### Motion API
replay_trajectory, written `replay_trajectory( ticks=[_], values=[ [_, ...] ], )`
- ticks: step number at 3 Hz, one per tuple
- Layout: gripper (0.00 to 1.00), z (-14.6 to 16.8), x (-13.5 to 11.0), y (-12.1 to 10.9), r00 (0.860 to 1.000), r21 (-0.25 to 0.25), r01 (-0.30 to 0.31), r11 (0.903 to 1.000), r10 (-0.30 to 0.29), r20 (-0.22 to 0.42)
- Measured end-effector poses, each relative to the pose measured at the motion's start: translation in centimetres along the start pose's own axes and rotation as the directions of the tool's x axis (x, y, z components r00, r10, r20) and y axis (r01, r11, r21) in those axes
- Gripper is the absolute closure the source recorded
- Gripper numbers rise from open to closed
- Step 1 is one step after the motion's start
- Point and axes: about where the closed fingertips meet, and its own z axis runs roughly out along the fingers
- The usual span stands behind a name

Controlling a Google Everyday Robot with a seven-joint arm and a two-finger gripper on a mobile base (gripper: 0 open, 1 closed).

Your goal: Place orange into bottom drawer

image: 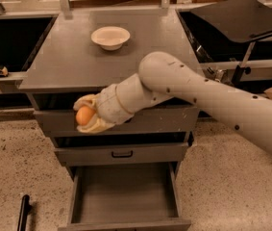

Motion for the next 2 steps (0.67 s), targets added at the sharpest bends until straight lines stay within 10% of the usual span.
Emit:
replay_trajectory(
  ticks=[2],
  values=[
    [1.0, 2.5, 1.1, 3.4, 1.0, -0.071, 0.002, 0.9974, -0.004, -0.021]
  ],
)
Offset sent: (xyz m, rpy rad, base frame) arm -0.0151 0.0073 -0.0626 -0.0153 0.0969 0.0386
